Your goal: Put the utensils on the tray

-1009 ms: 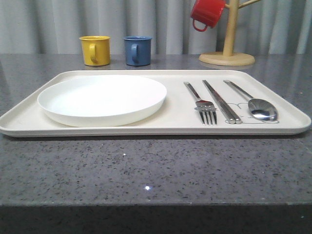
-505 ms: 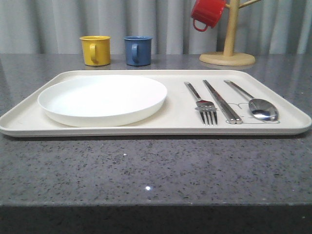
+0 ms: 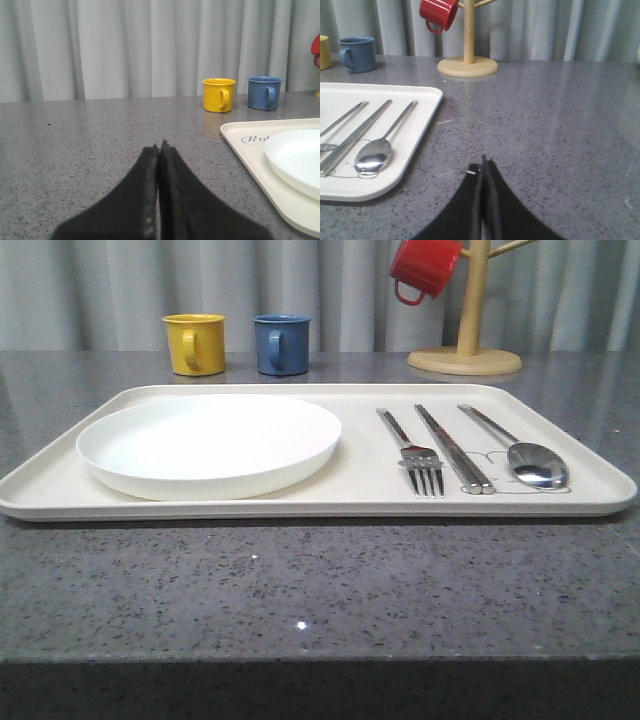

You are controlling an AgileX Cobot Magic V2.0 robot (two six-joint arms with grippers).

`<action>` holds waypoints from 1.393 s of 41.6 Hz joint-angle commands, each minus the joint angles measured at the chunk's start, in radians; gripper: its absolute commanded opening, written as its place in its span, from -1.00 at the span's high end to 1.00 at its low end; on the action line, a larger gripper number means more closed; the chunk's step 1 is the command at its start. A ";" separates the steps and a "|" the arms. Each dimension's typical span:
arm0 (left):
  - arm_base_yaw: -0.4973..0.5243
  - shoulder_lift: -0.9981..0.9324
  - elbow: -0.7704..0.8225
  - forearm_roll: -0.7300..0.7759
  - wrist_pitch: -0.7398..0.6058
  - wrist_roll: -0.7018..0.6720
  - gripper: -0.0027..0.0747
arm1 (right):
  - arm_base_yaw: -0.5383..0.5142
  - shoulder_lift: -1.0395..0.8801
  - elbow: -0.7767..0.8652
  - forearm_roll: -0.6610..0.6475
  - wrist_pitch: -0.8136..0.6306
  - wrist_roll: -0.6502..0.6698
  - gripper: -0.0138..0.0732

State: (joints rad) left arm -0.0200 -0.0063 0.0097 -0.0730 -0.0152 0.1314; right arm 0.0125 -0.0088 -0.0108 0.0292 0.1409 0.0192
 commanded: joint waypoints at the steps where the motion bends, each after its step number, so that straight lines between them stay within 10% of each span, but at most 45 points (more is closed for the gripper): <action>1: 0.001 -0.021 -0.002 -0.002 -0.073 -0.008 0.98 | -0.029 -0.019 0.013 0.004 -0.164 -0.009 0.84; 58: 0.001 -0.021 -0.002 -0.002 -0.073 -0.008 0.98 | -0.046 -0.019 0.037 0.024 -0.198 -0.004 0.84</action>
State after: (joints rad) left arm -0.0200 -0.0063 0.0097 -0.0730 -0.0134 0.1314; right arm -0.0294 -0.0098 0.0268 0.0505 0.0365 0.0192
